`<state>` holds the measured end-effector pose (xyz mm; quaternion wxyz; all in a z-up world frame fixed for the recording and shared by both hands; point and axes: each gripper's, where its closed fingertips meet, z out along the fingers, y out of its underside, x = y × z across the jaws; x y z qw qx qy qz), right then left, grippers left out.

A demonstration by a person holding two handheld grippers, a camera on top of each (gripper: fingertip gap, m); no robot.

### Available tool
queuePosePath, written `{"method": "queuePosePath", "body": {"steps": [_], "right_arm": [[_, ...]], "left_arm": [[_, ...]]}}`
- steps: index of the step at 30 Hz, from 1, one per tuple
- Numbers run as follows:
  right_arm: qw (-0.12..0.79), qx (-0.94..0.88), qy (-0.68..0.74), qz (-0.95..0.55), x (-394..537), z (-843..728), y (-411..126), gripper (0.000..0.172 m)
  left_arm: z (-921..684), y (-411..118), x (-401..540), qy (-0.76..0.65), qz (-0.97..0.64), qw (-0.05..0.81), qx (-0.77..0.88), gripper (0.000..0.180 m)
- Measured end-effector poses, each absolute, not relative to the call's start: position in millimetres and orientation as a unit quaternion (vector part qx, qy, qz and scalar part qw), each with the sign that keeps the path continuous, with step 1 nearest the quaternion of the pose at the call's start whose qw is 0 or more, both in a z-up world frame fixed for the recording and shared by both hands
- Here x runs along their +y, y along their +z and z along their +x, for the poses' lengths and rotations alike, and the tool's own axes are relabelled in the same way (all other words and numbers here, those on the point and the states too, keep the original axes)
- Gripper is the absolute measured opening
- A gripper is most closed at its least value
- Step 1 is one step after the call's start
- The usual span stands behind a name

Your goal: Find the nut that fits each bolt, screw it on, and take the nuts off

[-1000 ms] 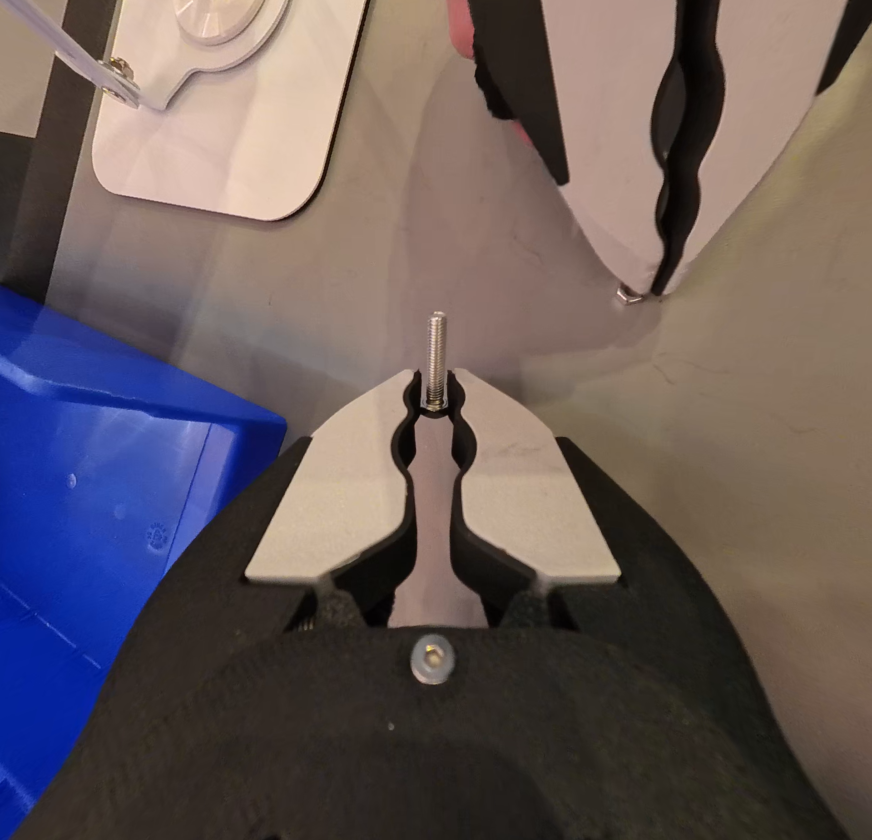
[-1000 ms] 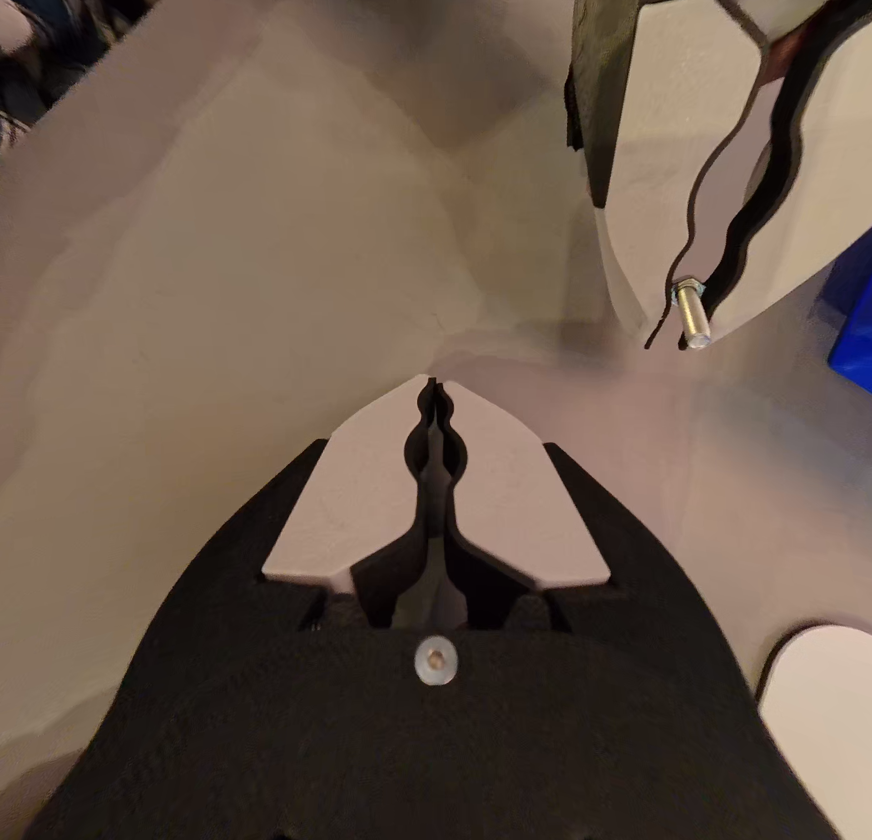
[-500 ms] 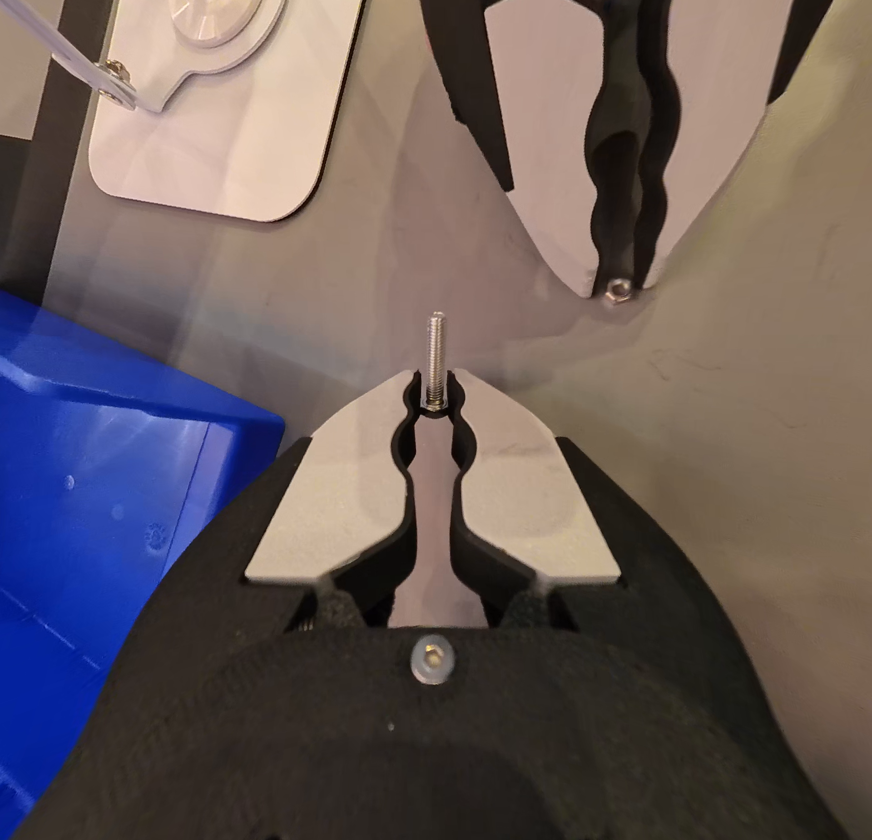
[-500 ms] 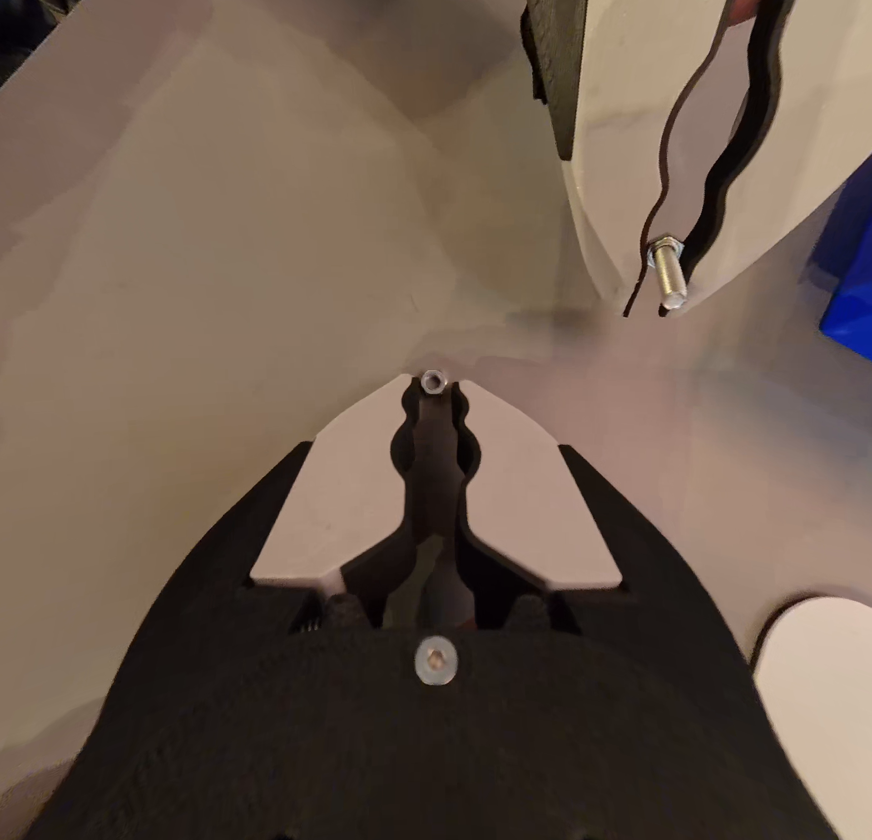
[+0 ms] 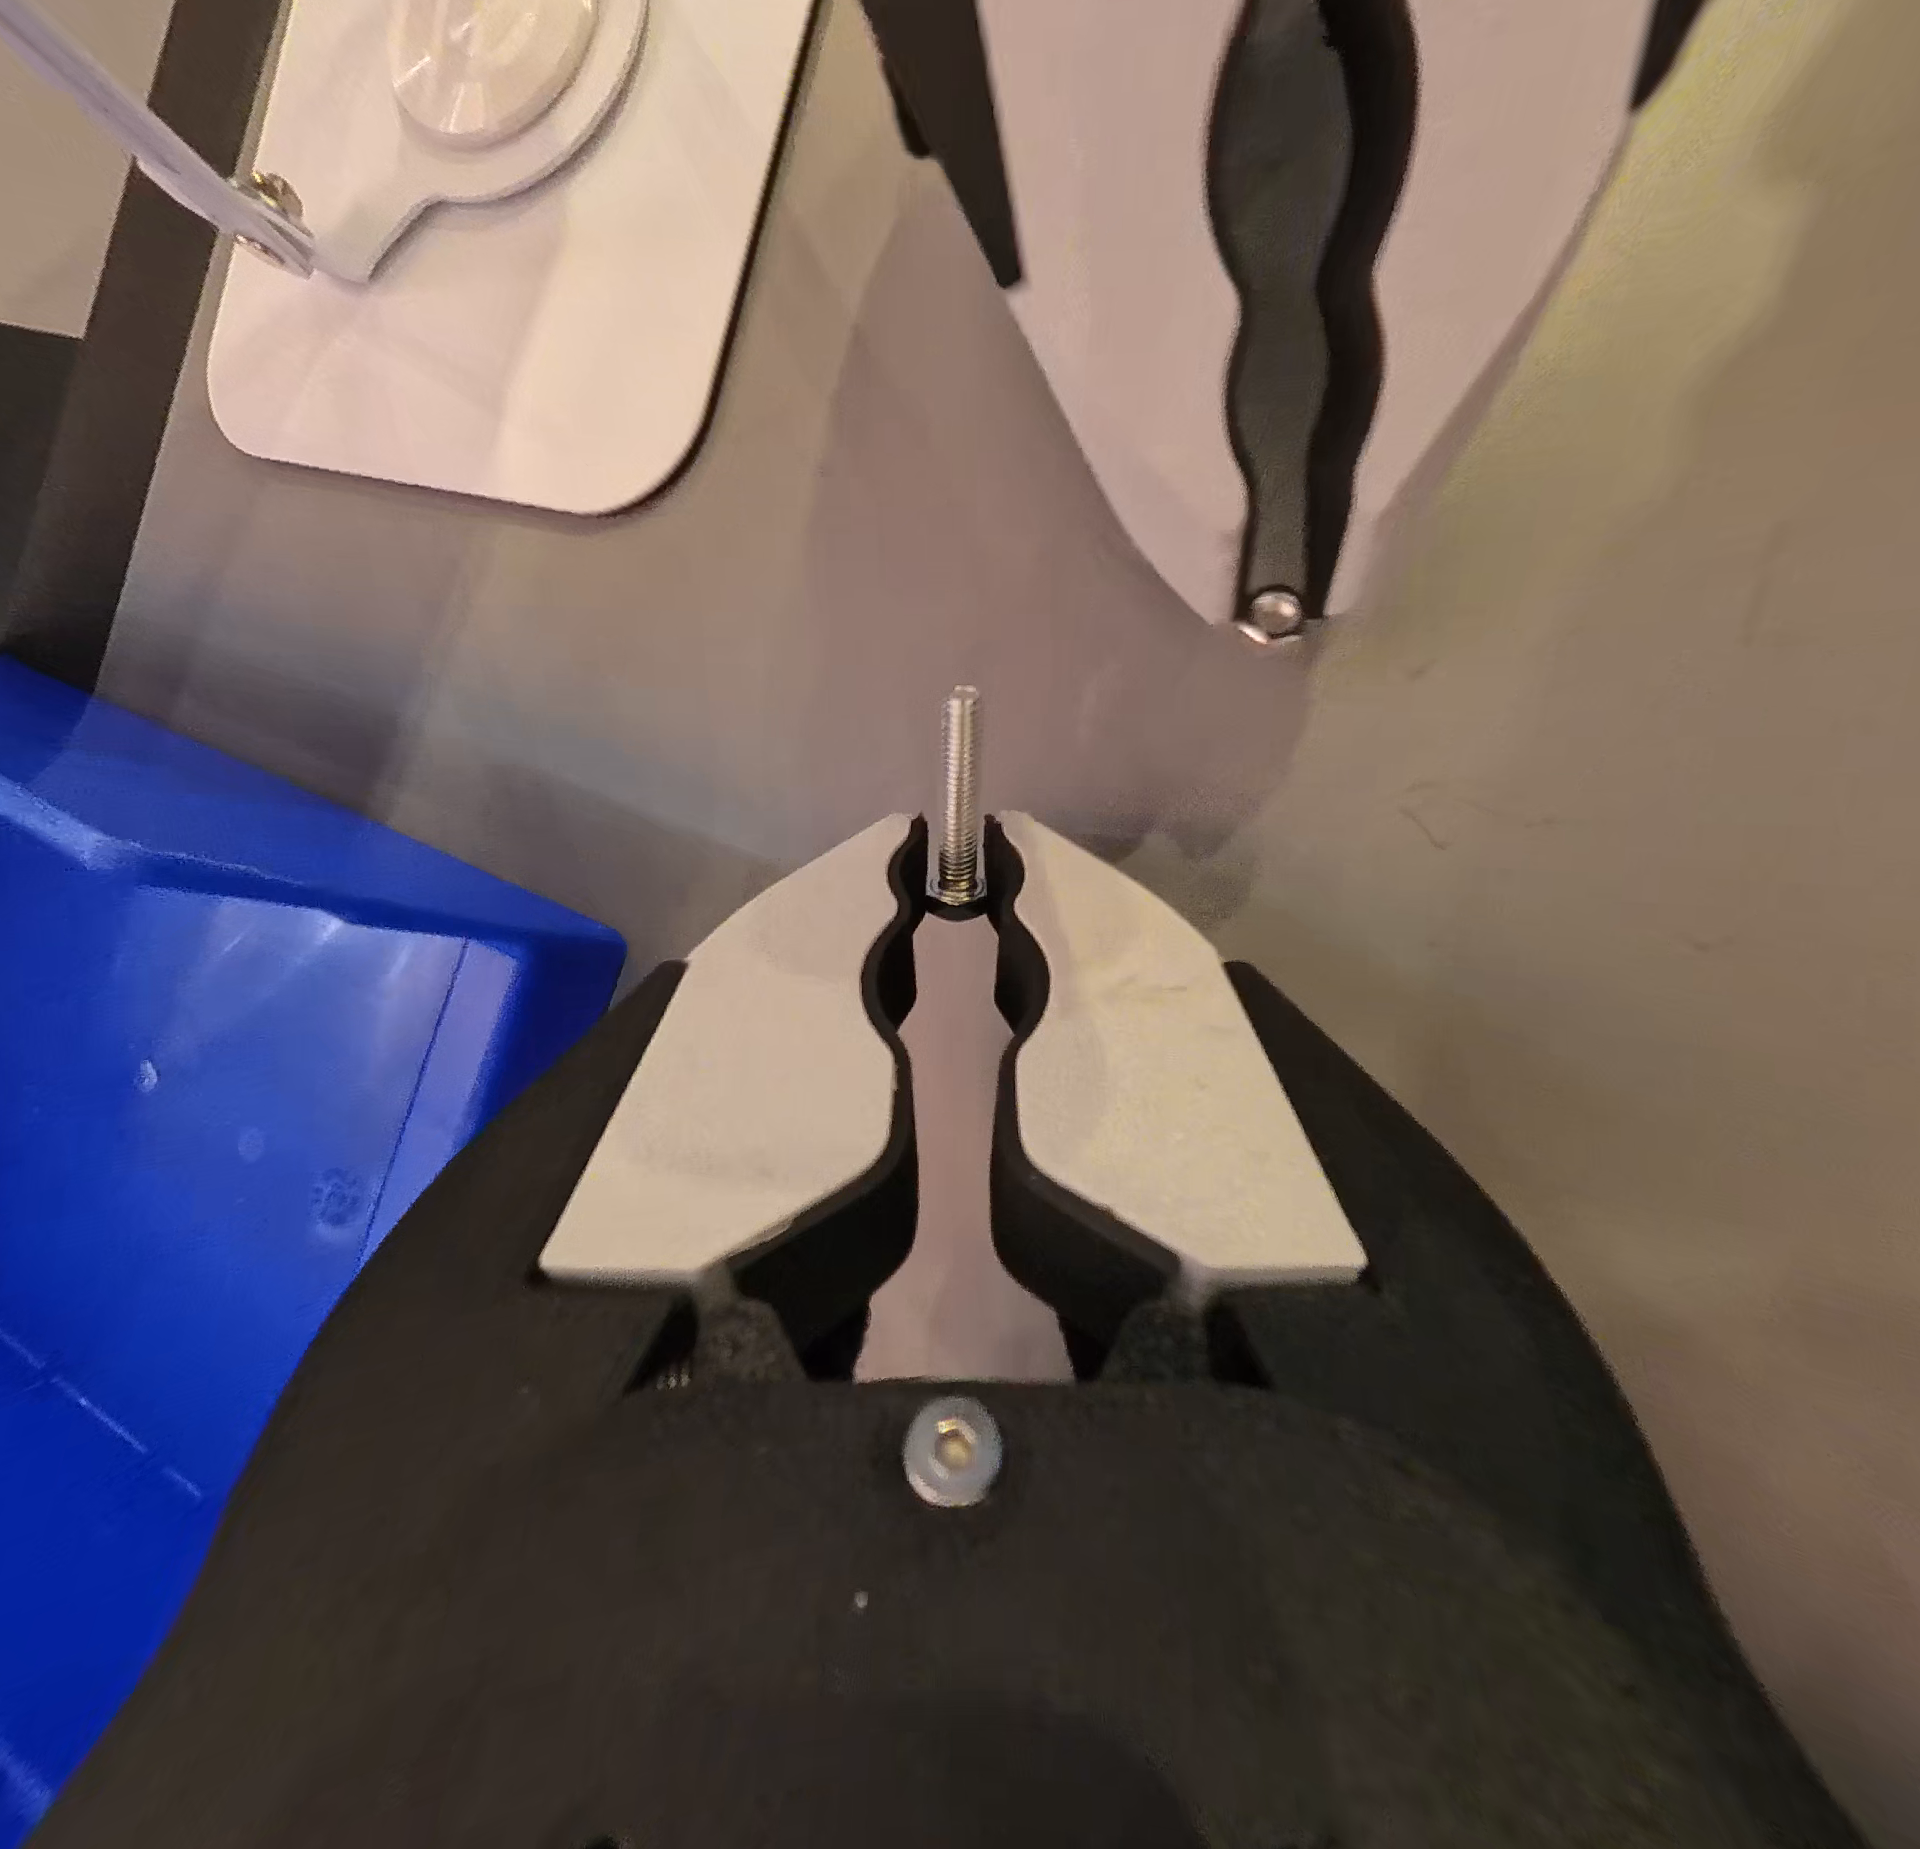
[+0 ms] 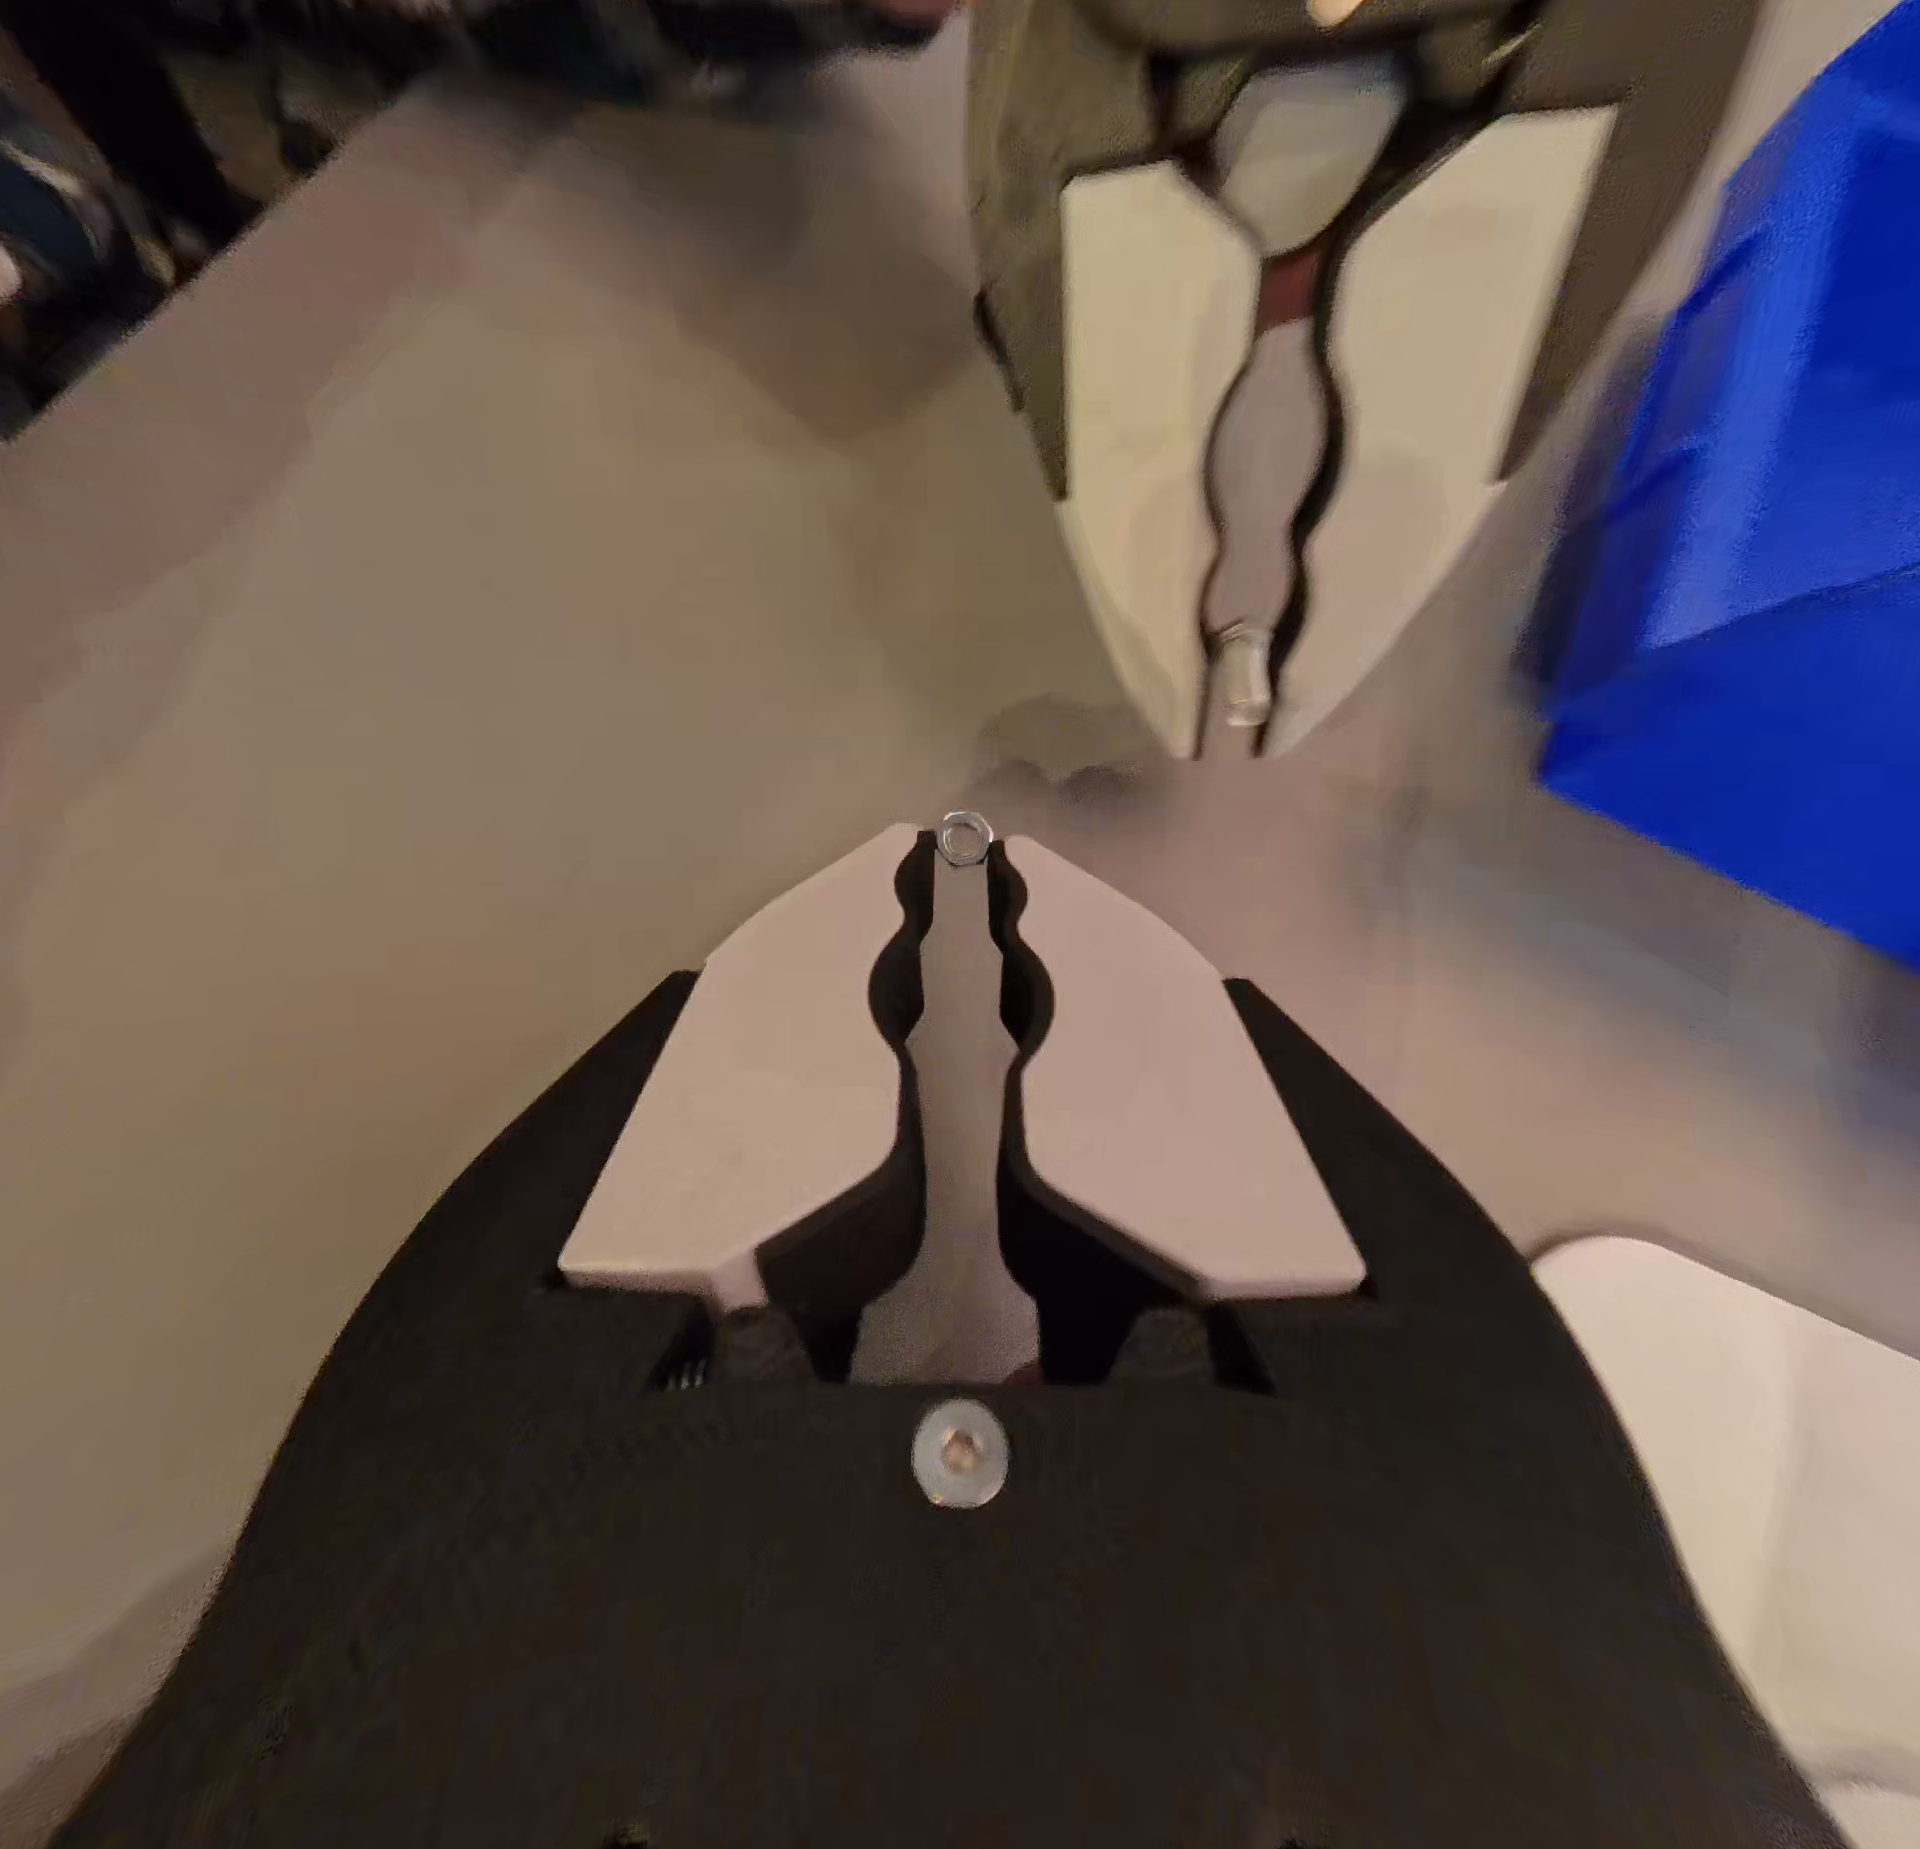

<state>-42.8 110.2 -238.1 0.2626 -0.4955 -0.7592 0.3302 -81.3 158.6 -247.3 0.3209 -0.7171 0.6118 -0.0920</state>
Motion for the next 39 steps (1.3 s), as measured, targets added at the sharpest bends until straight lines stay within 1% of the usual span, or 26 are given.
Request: {"method": "queuePosePath", "body": {"steps": [6, 9, 13, 21, 31, 34, 39], "right_arm": [[0.363, -0.708, 0.378, -0.473, 130, -45, -182, 0.01], [0.376, -0.717, 0.377, -0.45, 129, -48, -170, 0.01], [0.37, -0.73, 0.371, -0.438, 128, -53, -171, 0.01], [0.37, -0.733, 0.37, -0.434, 126, -55, -172, 0.01], [0.381, -0.724, 0.371, -0.439, 129, -56, -170, 0.01], [0.385, -0.719, 0.369, -0.446, 132, -56, -171, 0.01], [0.399, -0.698, 0.365, -0.469, 141, -59, -172, 0.01]], "left_arm": [[-64, -232, 146, -0.195, -0.696, 0.344, 0.6, 0.01], [-58, -226, 140, -0.235, -0.686, 0.345, 0.595, 0.01], [-54, -216, 134, -0.275, -0.671, 0.353, 0.592, 0.01], [-52, -218, 130, -0.277, -0.668, 0.345, 0.597, 0.01], [-52, -213, 134, -0.272, -0.67, 0.364, 0.587, 0.01], [-53, -213, 139, -0.253, -0.674, 0.374, 0.585, 0.01], [-58, -215, 154, -0.182, -0.688, 0.402, 0.577, 0.01]]}}
